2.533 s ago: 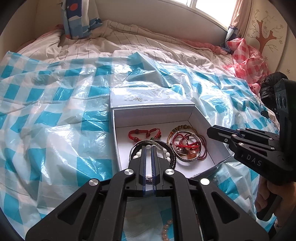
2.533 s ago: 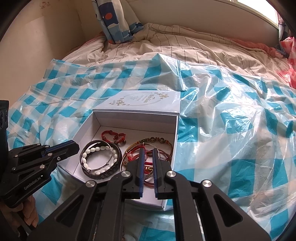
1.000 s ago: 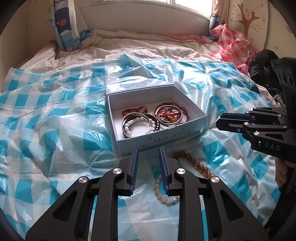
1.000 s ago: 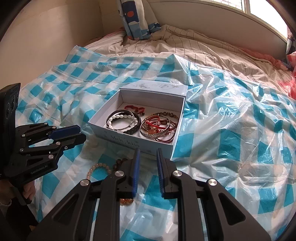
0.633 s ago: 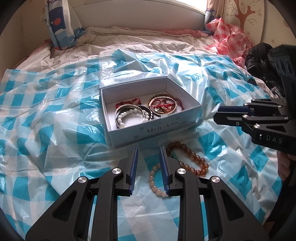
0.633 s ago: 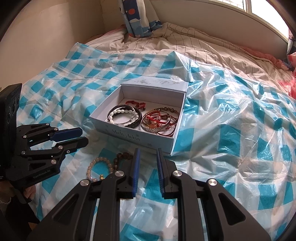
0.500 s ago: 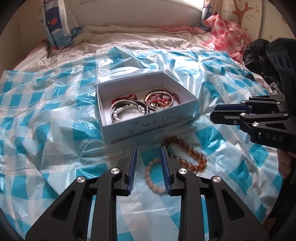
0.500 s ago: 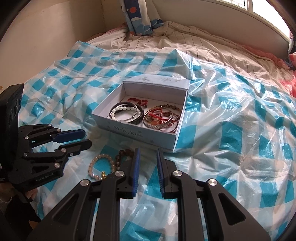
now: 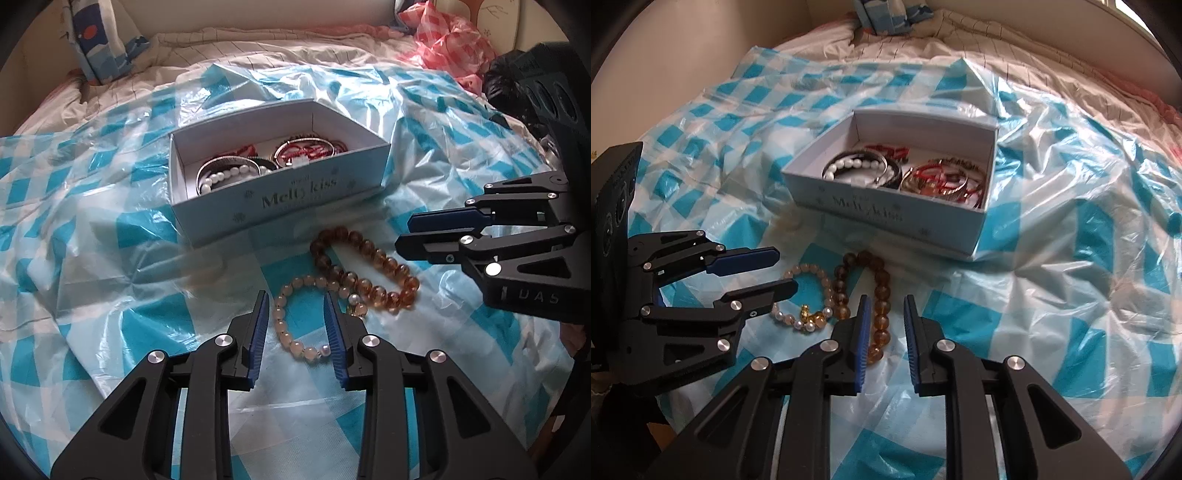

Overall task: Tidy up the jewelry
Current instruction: 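Move both open grippers to the pink bead and amber bead bracelets, then grasp the pink bead bracelet with the left gripper while the right grasps the amber bead bracelet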

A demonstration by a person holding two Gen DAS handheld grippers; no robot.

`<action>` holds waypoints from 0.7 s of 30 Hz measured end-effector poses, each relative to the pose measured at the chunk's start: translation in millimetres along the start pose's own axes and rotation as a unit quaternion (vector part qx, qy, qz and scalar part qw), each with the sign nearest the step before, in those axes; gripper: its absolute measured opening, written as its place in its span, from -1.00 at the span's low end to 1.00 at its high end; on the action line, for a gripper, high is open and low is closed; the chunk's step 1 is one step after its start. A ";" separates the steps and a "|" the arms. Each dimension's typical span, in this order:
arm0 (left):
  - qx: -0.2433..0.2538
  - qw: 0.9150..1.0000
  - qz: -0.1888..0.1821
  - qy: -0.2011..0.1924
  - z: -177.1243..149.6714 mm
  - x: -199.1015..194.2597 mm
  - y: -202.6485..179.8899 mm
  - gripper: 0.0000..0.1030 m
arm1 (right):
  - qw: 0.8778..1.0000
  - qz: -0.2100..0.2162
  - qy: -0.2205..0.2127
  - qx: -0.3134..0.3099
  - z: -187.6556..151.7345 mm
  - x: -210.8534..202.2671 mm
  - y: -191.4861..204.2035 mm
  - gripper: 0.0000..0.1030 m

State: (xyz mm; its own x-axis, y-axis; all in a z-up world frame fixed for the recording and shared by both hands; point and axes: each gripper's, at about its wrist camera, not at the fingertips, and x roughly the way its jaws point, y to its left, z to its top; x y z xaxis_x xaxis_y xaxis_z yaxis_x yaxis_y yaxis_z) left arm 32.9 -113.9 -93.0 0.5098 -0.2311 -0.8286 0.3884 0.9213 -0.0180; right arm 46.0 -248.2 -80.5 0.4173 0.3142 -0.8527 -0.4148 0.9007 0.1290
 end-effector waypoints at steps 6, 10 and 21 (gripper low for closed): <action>-0.001 1.000 0.000 0.005 -1.5 4.3 0.2 -0.40 | 1.000 0.002 0.011 -0.002 -0.9 9.2 2.0 -0.52; -0.001 1.000 0.000 0.008 -1.4 7.1 0.0 -0.39 | 1.000 0.003 0.016 -0.004 -1.5 13.2 2.1 -0.52; -0.006 1.000 0.002 0.016 -3.5 13.9 0.9 -0.31 | 1.000 -0.002 0.030 -0.004 -3.3 26.3 2.5 -0.52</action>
State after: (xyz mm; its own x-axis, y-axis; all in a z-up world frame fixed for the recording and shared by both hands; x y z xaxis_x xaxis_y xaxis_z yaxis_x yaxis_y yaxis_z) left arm 37.7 -115.2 -106.4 0.4873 -0.2168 -0.8459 0.3769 0.9260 -0.0202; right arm 53.3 -238.8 -104.3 0.3698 0.2917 -0.8821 -0.4190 0.8998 0.1219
